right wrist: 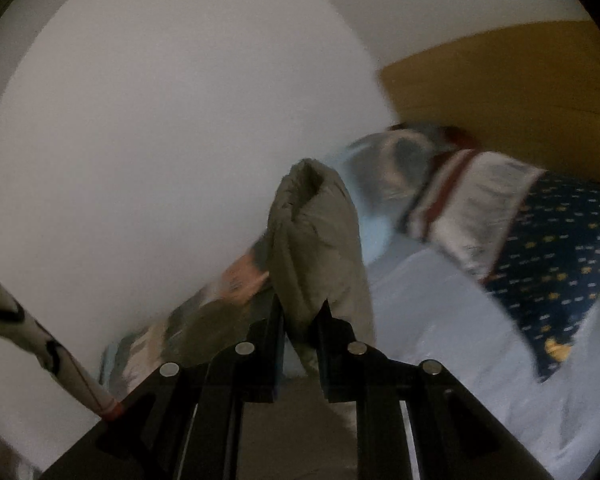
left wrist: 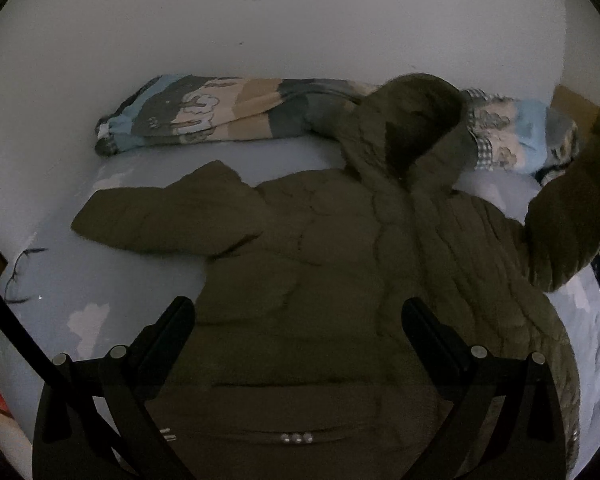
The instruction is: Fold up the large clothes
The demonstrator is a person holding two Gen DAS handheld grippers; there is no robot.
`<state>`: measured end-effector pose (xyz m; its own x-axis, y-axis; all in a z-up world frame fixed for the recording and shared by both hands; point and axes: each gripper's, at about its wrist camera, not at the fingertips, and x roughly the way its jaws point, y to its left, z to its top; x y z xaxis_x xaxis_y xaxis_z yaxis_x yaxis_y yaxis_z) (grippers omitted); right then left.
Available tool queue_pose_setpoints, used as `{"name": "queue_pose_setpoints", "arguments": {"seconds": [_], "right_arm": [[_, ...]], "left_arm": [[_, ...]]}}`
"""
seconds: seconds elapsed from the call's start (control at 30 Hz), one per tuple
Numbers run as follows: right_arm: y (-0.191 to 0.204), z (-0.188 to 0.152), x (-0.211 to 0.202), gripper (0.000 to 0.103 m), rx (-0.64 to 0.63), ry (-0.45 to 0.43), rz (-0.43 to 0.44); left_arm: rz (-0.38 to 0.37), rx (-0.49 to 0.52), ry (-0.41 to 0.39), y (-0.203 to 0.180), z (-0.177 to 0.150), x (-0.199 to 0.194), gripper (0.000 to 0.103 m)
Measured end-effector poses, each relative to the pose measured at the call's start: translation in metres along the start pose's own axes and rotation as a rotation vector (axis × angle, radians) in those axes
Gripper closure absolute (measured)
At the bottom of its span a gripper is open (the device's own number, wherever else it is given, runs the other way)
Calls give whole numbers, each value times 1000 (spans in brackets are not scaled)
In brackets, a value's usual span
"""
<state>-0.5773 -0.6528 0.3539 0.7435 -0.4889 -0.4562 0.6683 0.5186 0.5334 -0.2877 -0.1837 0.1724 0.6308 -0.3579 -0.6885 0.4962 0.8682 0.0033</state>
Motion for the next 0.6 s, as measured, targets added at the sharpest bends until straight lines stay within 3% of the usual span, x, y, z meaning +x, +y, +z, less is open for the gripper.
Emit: {"name": "queue_pose_setpoints", "arguments": {"seconds": [0.17,0.27,0.6], "right_arm": [[70,-47,10,88,-81,80,110],[107,-90,36,89,-150,172,149],[155,-262,153,89,-317,495,146]], "left_arm": [[4,-36,8,17,3,-3,0],[4,-63,10,27,3,-4,0],[7,-118,44,41,4,4,0]]}}
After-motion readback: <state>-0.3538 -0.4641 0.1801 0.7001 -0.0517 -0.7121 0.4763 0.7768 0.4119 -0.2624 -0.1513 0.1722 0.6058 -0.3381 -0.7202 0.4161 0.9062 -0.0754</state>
